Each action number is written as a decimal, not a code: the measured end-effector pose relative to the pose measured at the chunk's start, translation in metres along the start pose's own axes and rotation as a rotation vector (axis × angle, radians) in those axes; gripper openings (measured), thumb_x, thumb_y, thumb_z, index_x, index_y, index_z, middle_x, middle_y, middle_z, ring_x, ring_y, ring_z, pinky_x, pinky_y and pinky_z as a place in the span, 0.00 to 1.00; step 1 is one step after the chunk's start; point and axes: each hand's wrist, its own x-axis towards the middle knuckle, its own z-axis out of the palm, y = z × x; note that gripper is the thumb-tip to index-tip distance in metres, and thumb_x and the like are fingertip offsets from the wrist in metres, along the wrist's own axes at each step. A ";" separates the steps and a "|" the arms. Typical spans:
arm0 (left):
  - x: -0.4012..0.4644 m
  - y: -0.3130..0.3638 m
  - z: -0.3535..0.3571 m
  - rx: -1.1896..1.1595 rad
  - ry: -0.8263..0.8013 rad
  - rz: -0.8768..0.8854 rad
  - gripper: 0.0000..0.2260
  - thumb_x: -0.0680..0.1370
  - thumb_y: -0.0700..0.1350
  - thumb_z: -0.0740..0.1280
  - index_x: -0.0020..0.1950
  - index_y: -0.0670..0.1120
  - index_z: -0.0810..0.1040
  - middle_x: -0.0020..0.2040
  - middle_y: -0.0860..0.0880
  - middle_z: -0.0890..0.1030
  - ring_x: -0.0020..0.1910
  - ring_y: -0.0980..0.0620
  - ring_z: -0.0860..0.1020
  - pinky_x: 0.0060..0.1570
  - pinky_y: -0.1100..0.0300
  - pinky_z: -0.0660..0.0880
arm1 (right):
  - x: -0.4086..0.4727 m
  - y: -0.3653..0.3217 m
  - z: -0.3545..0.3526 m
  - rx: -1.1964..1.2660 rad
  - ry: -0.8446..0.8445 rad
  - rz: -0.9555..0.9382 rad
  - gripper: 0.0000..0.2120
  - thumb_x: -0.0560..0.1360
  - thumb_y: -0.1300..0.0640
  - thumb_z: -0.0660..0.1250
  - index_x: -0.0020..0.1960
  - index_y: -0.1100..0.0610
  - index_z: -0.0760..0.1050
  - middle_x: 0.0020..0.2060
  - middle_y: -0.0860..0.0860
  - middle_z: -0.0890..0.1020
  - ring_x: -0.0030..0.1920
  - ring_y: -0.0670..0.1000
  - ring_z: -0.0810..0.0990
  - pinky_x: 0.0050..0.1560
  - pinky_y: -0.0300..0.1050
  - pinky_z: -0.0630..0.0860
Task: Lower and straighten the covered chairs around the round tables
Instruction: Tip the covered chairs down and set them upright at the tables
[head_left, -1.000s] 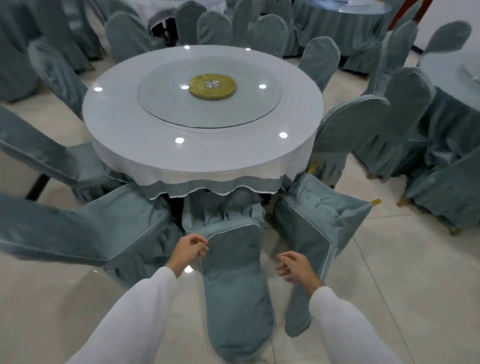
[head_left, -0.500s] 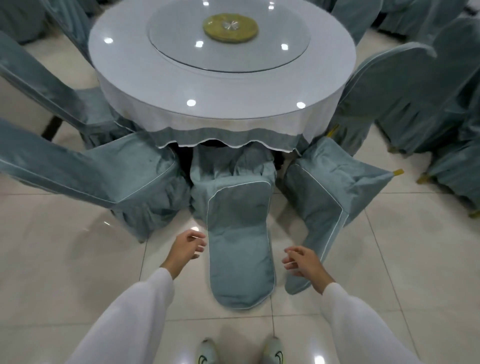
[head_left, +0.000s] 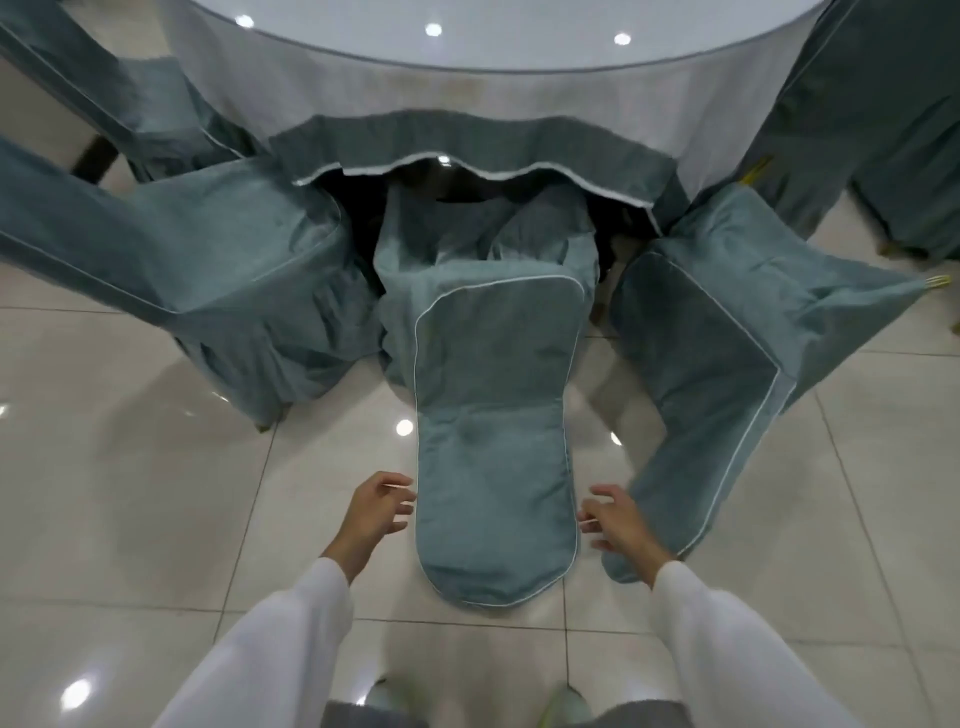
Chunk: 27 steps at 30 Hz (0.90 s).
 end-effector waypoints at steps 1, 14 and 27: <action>0.016 -0.016 0.005 0.006 -0.002 -0.008 0.07 0.78 0.37 0.67 0.55 0.43 0.79 0.49 0.43 0.83 0.44 0.47 0.81 0.48 0.51 0.79 | 0.021 0.014 0.006 -0.004 0.007 0.007 0.11 0.81 0.57 0.65 0.62 0.52 0.71 0.47 0.57 0.84 0.44 0.54 0.81 0.42 0.47 0.77; 0.233 -0.195 0.065 0.083 0.055 0.049 0.13 0.79 0.39 0.68 0.63 0.42 0.75 0.63 0.43 0.78 0.50 0.51 0.77 0.44 0.61 0.73 | 0.267 0.177 0.088 -0.089 0.090 -0.060 0.23 0.77 0.43 0.67 0.67 0.54 0.73 0.62 0.54 0.79 0.59 0.58 0.78 0.59 0.51 0.75; 0.281 -0.275 0.083 0.010 -0.010 -0.126 0.30 0.80 0.43 0.70 0.78 0.43 0.59 0.68 0.42 0.74 0.53 0.46 0.76 0.50 0.55 0.74 | 0.372 0.279 0.104 0.158 0.126 0.055 0.39 0.59 0.39 0.72 0.67 0.54 0.76 0.55 0.54 0.84 0.53 0.60 0.84 0.59 0.61 0.81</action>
